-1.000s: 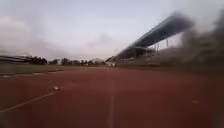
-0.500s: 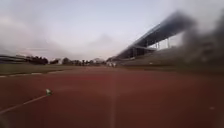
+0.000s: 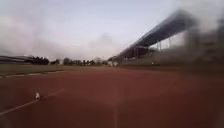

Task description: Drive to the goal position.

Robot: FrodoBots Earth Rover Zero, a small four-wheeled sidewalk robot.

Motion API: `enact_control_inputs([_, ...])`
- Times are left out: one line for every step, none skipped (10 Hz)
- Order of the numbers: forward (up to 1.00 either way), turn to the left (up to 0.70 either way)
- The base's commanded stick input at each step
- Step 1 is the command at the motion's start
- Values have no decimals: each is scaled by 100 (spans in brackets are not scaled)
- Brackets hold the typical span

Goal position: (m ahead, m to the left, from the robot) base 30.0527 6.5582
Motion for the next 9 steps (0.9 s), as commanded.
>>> enact_control_inputs([68,2])
enact_control_inputs([69,2])
enact_control_inputs([69,2])
enact_control_inputs([69,2])
enact_control_inputs([70,2])
enact_control_inputs([70,2])
enact_control_inputs([70,2])
enact_control_inputs([70,2])
enact_control_inputs([70,2])
